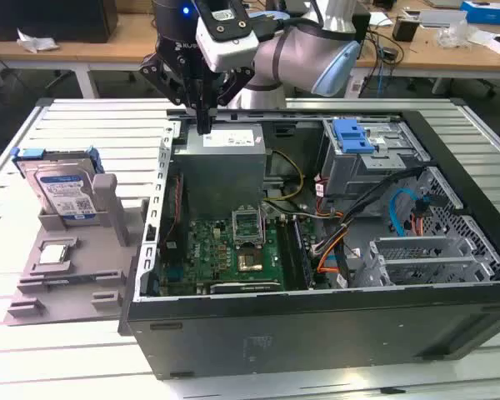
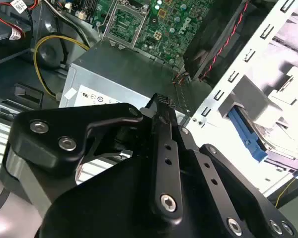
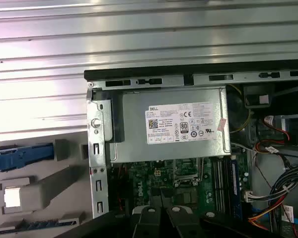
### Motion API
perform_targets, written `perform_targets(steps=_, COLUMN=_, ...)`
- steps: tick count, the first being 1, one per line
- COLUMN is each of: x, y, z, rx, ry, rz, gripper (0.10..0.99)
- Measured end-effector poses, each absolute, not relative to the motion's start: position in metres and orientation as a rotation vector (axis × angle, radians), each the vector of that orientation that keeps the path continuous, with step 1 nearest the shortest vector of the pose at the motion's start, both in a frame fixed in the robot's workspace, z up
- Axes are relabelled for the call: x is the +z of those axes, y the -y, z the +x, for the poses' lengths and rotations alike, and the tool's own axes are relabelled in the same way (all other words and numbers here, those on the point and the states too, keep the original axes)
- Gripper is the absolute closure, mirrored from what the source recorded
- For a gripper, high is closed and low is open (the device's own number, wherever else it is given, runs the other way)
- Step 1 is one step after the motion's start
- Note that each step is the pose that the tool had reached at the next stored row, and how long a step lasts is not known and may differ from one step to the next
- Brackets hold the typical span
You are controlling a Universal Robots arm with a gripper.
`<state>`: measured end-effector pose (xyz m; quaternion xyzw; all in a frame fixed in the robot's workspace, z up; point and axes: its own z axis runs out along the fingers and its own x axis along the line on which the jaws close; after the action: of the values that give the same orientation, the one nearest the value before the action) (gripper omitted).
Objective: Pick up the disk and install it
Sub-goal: 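Reach for the disk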
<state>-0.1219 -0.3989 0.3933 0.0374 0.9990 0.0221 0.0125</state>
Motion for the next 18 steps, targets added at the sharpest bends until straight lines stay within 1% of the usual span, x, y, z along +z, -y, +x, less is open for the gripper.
perform_targets(steps=18, x=0.393, y=0.399, z=-0.175, rx=0.069, ry=-3.114, rz=0.117, gripper=0.984)
